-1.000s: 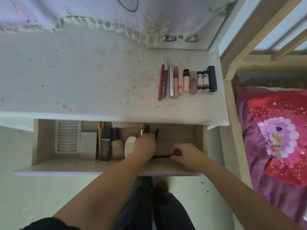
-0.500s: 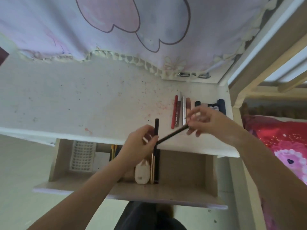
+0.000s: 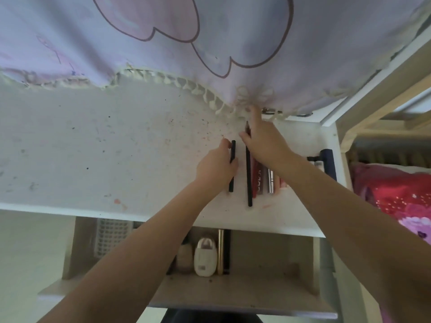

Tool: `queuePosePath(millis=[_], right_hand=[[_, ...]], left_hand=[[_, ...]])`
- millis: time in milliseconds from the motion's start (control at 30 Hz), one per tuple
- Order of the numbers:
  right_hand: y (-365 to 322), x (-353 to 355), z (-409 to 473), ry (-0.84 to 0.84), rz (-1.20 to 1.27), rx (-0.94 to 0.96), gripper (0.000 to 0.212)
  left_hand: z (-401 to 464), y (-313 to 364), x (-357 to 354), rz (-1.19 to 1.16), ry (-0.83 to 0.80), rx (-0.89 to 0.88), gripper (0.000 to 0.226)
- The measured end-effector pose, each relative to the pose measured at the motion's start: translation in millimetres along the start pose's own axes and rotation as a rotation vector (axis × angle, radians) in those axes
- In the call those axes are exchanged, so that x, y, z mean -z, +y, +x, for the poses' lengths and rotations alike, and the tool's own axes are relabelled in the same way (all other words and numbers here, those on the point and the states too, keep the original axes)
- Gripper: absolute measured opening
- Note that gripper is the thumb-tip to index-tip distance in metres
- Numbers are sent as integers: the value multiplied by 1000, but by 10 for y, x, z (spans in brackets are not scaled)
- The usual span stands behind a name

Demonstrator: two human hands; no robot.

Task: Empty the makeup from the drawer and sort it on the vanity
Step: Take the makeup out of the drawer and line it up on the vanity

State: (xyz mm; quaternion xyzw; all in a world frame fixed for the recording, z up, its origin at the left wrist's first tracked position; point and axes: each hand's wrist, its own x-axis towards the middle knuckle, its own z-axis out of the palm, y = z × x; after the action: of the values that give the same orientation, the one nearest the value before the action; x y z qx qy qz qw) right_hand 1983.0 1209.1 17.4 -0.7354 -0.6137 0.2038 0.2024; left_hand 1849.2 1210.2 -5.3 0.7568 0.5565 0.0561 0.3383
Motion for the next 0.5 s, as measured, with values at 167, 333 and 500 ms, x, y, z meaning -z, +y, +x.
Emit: queuePosePath(millis=[167,333,500], right_hand=[[146,-210,-10,25,-288,5,30],[225,-215,11,36,-418,19,31],[37,18,-433,121,-208,118,17]], left_hand=[[-41,-22,-129,110,26,-81,28],[-63,-12,-154,103,8,-126,25],[-441,-66,-66,-37,53,-210,13]])
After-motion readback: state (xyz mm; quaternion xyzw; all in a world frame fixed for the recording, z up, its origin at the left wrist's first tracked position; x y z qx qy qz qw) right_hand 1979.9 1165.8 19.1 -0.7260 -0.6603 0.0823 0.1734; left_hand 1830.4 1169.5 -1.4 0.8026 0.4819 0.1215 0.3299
